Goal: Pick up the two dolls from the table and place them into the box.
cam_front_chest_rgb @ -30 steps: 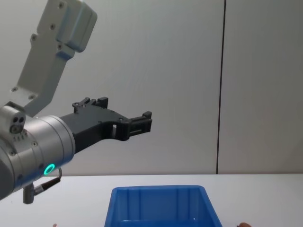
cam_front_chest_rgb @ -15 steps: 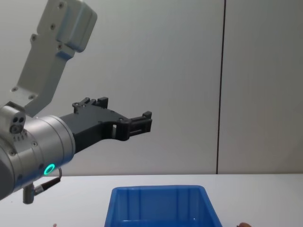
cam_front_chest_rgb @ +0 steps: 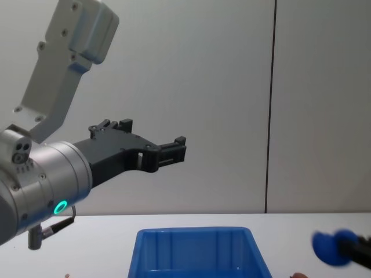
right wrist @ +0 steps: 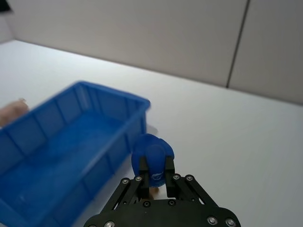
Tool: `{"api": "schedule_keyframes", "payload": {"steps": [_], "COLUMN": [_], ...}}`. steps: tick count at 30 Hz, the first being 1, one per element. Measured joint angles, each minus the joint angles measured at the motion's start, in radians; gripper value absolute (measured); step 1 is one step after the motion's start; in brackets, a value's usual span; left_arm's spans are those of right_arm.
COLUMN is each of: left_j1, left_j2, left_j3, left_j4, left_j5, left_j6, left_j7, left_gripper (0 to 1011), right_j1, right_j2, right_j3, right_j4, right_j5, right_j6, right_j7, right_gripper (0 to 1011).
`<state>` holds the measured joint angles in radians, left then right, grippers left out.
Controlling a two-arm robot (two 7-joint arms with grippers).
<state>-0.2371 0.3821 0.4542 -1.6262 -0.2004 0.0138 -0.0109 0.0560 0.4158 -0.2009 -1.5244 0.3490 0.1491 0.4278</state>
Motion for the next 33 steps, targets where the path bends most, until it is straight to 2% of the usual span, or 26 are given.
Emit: {"api": "schedule_keyframes", "payload": {"steps": [11,14,22,24,26,27,28,29,31,33], "left_j1": [0.000,0.000,0.000,0.000,0.000,0.000,0.000,0.000,0.000,0.000], "left_j2": [0.000,0.000,0.000,0.000,0.000,0.000,0.000,0.000,0.000,0.000], "left_j3": [0.000,0.000,0.000,0.000,0.000,0.000,0.000,0.000,0.000,0.000], "left_j4": [0.000,0.000,0.000,0.000,0.000,0.000,0.000,0.000,0.000,0.000], "left_j5": [0.000,0.000,0.000,0.000,0.000,0.000,0.000,0.000,0.000,0.000], "left_j6": [0.000,0.000,0.000,0.000,0.000,0.000,0.000,0.000,0.000,0.000], "left_j7": [0.000,0.000,0.000,0.000,0.000,0.000,0.000,0.000,0.000,0.000], "left_gripper": [1001,1001,1001,1001,1001,1001,1001,1001,1001,1001], "right_j1": [0.064,0.082,0.145,0.154,0.166,0.174,0.178,0.178,0.191,0.196], "right_j2": [-0.050,-0.066,-0.122,-0.131,-0.143,-0.151,-0.154,-0.154,-0.166,-0.170], "right_j3": [-0.037,-0.048,-0.095,-0.103,-0.115,-0.122,-0.125,-0.125,-0.135,-0.139], "right_j4": [-0.070,-0.074,-0.047,-0.038,-0.024,-0.011,-0.006,-0.006,0.012,0.019], "right_j5": [-0.031,-0.043,-0.110,-0.123,-0.146,-0.159,-0.165,-0.165,-0.186,-0.195], "right_j6": [-0.023,-0.022,0.003,0.007,0.013,0.015,0.016,0.016,0.018,0.018], "right_j7": [0.079,0.101,0.171,0.179,0.189,0.194,0.196,0.196,0.201,0.202], "right_gripper": [127,115,112,138,218,218,271,271,369,409]}}
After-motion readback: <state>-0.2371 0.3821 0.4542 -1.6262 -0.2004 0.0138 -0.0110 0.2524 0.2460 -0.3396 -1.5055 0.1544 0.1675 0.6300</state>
